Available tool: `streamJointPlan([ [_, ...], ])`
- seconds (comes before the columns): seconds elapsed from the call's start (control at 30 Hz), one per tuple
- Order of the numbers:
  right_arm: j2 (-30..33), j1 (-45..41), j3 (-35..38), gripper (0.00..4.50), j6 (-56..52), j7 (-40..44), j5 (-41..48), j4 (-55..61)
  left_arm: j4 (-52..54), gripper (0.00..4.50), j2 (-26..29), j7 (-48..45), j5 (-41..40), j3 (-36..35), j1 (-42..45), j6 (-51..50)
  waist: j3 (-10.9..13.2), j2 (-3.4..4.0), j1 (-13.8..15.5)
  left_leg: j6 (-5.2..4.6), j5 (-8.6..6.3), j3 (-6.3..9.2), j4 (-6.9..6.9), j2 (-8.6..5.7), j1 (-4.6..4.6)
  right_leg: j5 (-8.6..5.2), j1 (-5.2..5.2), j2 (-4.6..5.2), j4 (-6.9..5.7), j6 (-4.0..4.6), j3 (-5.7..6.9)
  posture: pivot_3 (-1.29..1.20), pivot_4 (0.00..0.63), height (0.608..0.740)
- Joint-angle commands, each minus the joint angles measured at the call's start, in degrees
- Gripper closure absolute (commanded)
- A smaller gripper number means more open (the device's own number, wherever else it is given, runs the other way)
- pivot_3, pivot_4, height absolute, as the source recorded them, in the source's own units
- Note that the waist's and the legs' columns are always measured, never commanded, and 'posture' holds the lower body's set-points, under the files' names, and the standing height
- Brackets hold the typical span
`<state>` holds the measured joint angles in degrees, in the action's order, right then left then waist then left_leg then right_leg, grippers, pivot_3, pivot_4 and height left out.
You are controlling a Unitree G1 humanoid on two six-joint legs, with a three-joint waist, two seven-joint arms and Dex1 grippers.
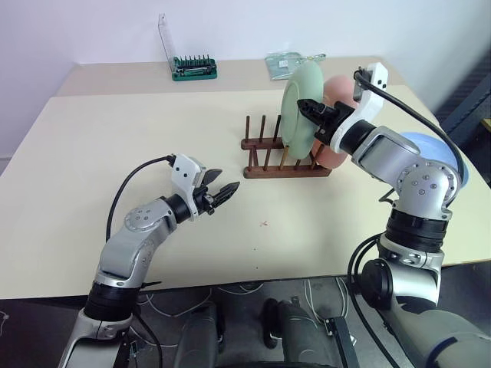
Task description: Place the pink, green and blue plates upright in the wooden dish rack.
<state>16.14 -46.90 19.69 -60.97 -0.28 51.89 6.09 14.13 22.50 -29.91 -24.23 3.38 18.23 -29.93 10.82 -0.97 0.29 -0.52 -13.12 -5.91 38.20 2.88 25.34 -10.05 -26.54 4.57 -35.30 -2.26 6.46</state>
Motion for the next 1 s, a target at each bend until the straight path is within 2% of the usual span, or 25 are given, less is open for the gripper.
streamJointPlan([
  [0.03,0.5,-1.5,-0.5,2.84,1.3,0.6,-0.5,1.6,2.1,1.49,-0.2,-0.3,0.2,-0.1,0.0,0.0,0.0,0.00,0.0,0.00,0.00,0.01,0.00,0.00,0.00,0.00,0.00,0.00,0.00,0.00,0.00,0.00,0.150,0.730],
  [0.13,2.5,-1.8,-2.9,1.32,2.9,2.9,-3.0,2.7,2.3,1.49,-0.4,-0.4,0.0,0.1,0.0,-0.1,0.0,0.01,0.0,0.00,0.00,0.01,0.00,0.00,0.00,0.00,0.00,0.00,0.01,-0.01,0.00,0.00,0.150,0.730],
  [0.4,9.1,-2.3,-8.9,1.32,8.5,10.6,-10.6,4.6,2.1,1.49,-1.1,-0.9,0.0,0.3,0.3,-0.3,0.0,0.01,0.1,0.00,0.00,0.03,0.00,0.00,0.01,-0.04,0.00,0.01,0.04,-0.06,0.00,0.00,0.150,0.730],
  [0.53,16.9,-2.8,-12.5,1.32,13.9,18.8,-16.1,6.7,1.7,1.49,-1.5,-1.4,-0.1,0.5,0.7,0.0,0.0,0.04,0.4,-0.01,-0.01,0.03,0.00,-0.01,0.02,-0.13,-0.01,0.02,0.07,-0.20,0.00,0.00,0.150,0.730],
  [0.63,23.2,-1.7,-8.9,1.32,18.9,27.4,-16.0,7.0,1.4,1.49,-1.6,-2.0,0.1,0.6,0.9,0.2,0.0,0.04,0.5,-0.02,-0.02,0.03,0.00,-0.01,0.03,-0.14,0.00,0.03,0.10,-0.22,0.00,0.00,0.150,0.730],
  [0.73,31.1,2.2,-3.6,1.32,23.0,36.5,-16.1,3.0,0.9,1.49,-1.4,-3.5,0.6,1.6,1.5,0.6,0.0,0.04,0.8,-0.03,-0.03,0.05,0.00,-0.03,0.05,-0.16,0.03,0.03,0.15,-0.22,0.01,0.00,0.150,0.730],
  [0.83,38.2,10.1,-2.8,1.32,27.6,42.3,-21.3,-2.9,1.5,1.49,-1.0,-6.1,0.4,3.3,1.4,0.8,0.0,-0.01,0.7,-0.09,-0.07,0.05,0.01,-0.05,0.02,-0.29,0.13,0.08,0.29,-0.05,0.03,0.00,0.150,0.730],
  [0.93,41.1,15.1,-2.9,1.32,30.0,44.0,-25.0,-8.8,1.6,1.49,-1.1,-8.1,0.3,4.5,1.5,1.1,0.0,0.01,0.4,-0.11,-0.08,0.01,0.03,-0.07,-0.01,-0.29,0.16,0.12,0.31,-0.05,0.01,0.00,0.150,0.730],
  [1.0,42.7,19.2,-5.7,1.32,32.9,44.8,-30.0,-11.9,1.1,1.49,-1.5,-8.2,0.6,4.7,1.9,1.2,0.0,0.18,0.2,-0.11,-0.08,-0.04,0.03,-0.07,-0.02,-0.28,0.08,0.09,0.27,-0.03,-0.05,0.00,0.150,0.730],
])
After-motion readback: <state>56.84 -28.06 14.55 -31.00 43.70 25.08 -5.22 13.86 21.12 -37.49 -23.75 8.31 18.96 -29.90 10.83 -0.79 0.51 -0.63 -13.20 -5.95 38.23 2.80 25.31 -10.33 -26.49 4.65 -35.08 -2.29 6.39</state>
